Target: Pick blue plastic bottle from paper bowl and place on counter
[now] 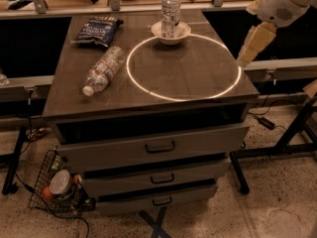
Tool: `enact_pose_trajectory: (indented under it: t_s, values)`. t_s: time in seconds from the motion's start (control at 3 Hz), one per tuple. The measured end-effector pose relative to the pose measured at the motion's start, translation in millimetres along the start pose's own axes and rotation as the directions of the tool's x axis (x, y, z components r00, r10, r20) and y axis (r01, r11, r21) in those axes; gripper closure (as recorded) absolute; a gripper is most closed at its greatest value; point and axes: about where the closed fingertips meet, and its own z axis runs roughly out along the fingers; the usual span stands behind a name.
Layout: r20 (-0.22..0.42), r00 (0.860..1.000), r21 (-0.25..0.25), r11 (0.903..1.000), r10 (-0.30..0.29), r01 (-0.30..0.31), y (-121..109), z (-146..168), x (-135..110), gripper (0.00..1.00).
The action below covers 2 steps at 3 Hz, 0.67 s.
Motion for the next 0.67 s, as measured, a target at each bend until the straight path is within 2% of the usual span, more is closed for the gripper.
enact_pose_trajectory:
  t_s: [0.33,0.67]
  values:
    - [0.156,0.988,0.064,0.9979,0.002,-0.012,-42.3,8.6,-42.5,0.00]
    - [0.294,0.953,0.142,0.9828,0.072,-0.118,-80.3,-0.7,-93.3,0.00]
